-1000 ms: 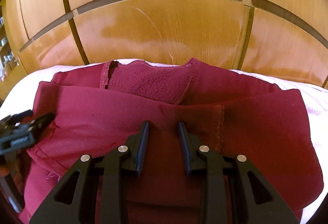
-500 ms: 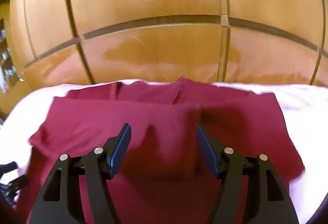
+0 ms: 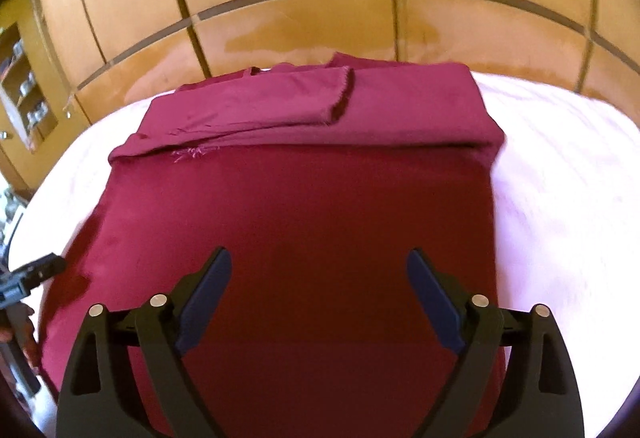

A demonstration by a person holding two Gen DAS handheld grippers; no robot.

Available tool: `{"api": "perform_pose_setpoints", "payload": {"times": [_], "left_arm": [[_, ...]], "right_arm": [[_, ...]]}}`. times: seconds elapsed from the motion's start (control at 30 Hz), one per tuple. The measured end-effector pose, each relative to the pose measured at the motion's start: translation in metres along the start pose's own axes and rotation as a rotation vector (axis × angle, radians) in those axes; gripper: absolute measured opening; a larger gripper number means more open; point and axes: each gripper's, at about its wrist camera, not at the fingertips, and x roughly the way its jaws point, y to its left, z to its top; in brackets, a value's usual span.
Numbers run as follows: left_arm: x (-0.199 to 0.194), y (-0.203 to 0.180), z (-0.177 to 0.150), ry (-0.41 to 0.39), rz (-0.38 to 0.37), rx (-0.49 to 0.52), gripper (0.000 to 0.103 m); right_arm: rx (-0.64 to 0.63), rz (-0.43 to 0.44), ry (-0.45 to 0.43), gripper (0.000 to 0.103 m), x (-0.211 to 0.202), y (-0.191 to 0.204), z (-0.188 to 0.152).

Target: Fold small clothes

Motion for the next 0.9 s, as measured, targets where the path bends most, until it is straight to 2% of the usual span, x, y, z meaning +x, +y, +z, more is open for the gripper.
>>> {"api": "perform_pose_setpoints", "payload": {"times": [0.43,0.63,0.77,0.83,0.9], "left_arm": [[-0.029,0.012,-0.032,-0.024,-0.128,-0.04,0.101],[-0.039,0.023,-0.04,-0.036,-0.249,-0.101,0.101],[-0.038,0.021,-0.04,-0.01,-0.288,-0.08,0.1],[-0.038,0.019,-0.041,0.002,-0.334,-0.072,0.1],[-0.037,0.018,-0.042,0.013,-0.345,-0.068,0.1]], "right_arm": [[0.13,-0.065,-0.025,0.088,-0.048,-0.036,-0.038],[0.246,-0.098,-0.004,0.088,-0.065,-0.073,-0.06],[0.331,-0.06,0.017,0.087,-0.07,-0.093,-0.074],[0.369,0.003,0.017,0.085,-0.074,-0.1,-0.081],[0.39,0.062,0.014,0.083,-0.078,-0.103,-0.086]]}}
